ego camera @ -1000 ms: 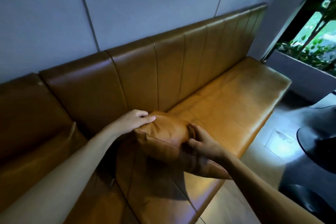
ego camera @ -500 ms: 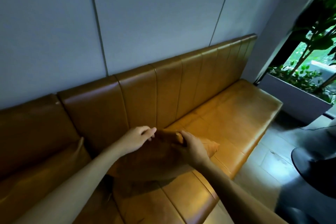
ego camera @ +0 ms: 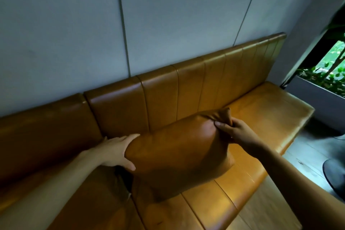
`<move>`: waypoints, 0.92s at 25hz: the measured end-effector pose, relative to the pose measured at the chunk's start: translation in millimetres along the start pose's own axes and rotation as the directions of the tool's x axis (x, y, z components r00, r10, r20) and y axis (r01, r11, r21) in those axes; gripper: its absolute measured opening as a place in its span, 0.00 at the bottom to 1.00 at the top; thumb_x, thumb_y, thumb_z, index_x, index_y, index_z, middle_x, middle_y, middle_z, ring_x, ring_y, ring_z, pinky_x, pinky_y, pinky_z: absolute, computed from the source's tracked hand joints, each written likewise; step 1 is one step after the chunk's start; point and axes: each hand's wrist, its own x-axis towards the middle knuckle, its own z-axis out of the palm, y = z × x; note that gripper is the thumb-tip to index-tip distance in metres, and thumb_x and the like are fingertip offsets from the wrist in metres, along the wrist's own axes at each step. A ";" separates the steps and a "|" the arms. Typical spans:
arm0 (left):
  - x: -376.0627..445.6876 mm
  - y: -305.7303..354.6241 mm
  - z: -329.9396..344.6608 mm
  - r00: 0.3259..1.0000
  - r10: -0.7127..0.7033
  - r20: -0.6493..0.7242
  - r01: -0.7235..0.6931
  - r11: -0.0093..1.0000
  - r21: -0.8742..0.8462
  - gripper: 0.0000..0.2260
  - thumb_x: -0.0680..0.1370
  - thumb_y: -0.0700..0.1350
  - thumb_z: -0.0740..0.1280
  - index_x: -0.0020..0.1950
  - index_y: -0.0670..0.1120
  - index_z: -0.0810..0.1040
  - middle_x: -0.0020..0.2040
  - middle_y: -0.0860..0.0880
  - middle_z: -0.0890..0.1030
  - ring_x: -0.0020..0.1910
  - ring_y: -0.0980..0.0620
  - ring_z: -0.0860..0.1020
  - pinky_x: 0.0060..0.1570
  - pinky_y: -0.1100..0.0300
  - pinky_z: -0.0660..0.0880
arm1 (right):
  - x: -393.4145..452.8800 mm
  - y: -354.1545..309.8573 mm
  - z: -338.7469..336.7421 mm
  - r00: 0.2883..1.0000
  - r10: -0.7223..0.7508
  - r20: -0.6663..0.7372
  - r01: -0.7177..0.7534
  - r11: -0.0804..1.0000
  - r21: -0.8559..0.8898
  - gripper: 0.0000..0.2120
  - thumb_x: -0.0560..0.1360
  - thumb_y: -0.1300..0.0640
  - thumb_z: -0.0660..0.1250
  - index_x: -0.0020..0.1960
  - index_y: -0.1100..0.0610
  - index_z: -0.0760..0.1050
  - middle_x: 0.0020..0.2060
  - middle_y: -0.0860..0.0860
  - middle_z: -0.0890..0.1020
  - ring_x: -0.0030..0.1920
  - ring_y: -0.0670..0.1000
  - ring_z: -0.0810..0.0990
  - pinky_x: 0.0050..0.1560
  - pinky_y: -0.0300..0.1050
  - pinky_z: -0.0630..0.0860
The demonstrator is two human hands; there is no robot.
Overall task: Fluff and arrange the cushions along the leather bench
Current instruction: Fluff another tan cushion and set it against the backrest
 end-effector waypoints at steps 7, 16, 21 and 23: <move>17.8 -22.1 29.5 0.974 -0.043 -0.222 0.021 0.995 -0.098 0.35 0.73 0.67 0.64 0.76 0.62 0.54 0.77 0.55 0.63 0.77 0.48 0.60 0.76 0.40 0.38 | 85.1 69.5 68.5 0.959 0.104 -0.264 -0.054 0.980 0.192 0.16 0.80 0.54 0.64 0.66 0.57 0.74 0.55 0.54 0.82 0.54 0.53 0.80 0.55 0.49 0.78; 61.5 -31.2 33.6 0.963 -0.147 -0.225 0.154 0.988 0.012 0.33 0.73 0.69 0.60 0.76 0.63 0.54 0.76 0.53 0.64 0.72 0.39 0.65 0.73 0.38 0.51 | 169.6 108.5 103.1 0.900 0.178 -0.398 -0.124 0.980 0.156 0.18 0.81 0.53 0.61 0.69 0.57 0.72 0.61 0.56 0.79 0.62 0.56 0.77 0.66 0.54 0.74; 90.0 -5.2 25.5 0.958 -0.108 -0.265 0.118 0.993 0.023 0.35 0.73 0.68 0.62 0.76 0.60 0.55 0.75 0.50 0.66 0.69 0.36 0.68 0.66 0.42 0.66 | 203.3 107.1 84.7 0.875 0.170 -0.452 -0.115 0.982 0.148 0.21 0.80 0.53 0.61 0.72 0.57 0.67 0.64 0.57 0.77 0.64 0.57 0.76 0.67 0.53 0.72; 103.1 -4.9 27.2 0.962 -0.128 -0.241 0.138 0.990 0.025 0.36 0.73 0.69 0.62 0.77 0.58 0.54 0.75 0.48 0.65 0.69 0.36 0.68 0.65 0.43 0.66 | 212.5 111.3 89.3 0.913 0.179 -0.368 -0.144 0.982 0.121 0.28 0.79 0.53 0.65 0.75 0.57 0.61 0.68 0.57 0.73 0.66 0.58 0.74 0.68 0.54 0.71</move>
